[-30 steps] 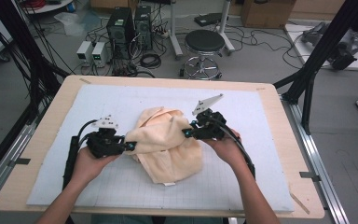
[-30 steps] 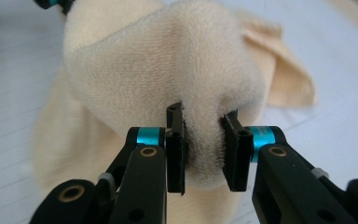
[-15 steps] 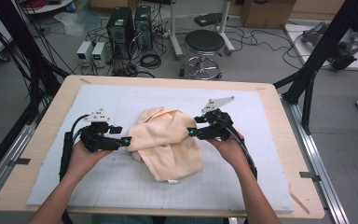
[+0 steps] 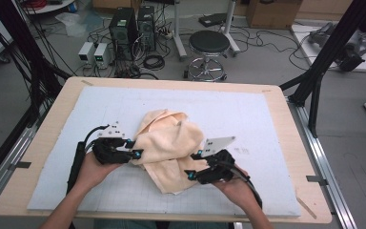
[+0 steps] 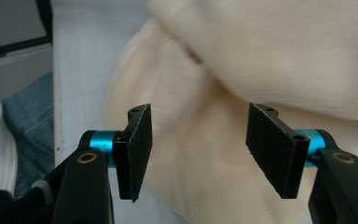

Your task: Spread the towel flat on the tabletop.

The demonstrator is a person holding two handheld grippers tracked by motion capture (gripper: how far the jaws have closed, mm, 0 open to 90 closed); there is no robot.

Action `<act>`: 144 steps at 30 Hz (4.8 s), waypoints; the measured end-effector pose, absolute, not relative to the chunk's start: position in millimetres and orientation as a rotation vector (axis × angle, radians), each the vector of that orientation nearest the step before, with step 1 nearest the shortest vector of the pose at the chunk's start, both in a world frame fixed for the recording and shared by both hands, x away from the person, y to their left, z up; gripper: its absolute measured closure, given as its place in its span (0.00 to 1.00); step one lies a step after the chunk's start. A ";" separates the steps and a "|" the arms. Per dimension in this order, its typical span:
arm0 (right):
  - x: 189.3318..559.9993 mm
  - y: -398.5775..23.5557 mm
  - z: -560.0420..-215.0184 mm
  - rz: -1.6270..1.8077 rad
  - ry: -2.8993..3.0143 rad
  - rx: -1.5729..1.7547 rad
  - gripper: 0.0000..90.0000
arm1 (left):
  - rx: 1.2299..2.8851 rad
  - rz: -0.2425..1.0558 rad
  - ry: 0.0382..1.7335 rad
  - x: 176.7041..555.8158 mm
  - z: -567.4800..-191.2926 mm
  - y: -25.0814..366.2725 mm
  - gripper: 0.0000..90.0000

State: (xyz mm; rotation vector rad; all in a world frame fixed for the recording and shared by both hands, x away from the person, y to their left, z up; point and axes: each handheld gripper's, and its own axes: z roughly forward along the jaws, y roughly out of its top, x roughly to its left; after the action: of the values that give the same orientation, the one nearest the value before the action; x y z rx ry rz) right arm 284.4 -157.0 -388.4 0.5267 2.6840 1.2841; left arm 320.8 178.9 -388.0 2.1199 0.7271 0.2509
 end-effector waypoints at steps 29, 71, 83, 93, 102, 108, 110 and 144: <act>257.2 -201.0 -374.4 1.308 2.811 0.305 0.92 | 1.918 0.314 0.994 354.0 -362.7 202.7 0.87; 306.5 -208.9 -435.9 1.124 2.810 0.554 0.91 | 2.293 0.243 0.653 316.4 -429.9 153.9 0.85; 268.8 -206.7 -398.1 1.234 2.772 0.417 0.94 | 2.177 0.307 0.660 241.8 -376.5 201.7 0.91; 218.1 -197.0 -361.9 1.398 2.771 0.250 0.79 | 2.133 0.257 0.641 172.7 -356.1 236.4 0.72; 266.9 -195.7 -396.4 1.244 2.665 0.409 0.69 | 2.138 0.213 0.616 229.7 -397.6 208.8 0.60; 290.4 -185.5 -413.7 1.161 2.735 0.441 0.61 | 2.236 0.252 0.569 267.2 -418.9 174.4 0.54; 295.5 -179.4 -419.5 1.139 2.757 0.442 0.65 | 2.275 0.236 0.571 276.2 -424.9 163.9 0.57; 304.0 -177.5 -431.2 1.043 2.819 0.489 0.74 | 2.175 0.282 0.793 258.9 -404.1 229.9 0.94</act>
State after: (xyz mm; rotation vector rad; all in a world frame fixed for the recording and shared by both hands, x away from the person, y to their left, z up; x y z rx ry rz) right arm 304.0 -177.5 -431.2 0.4886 2.8191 1.0427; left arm 258.9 229.9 -404.1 2.1751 0.7935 0.2822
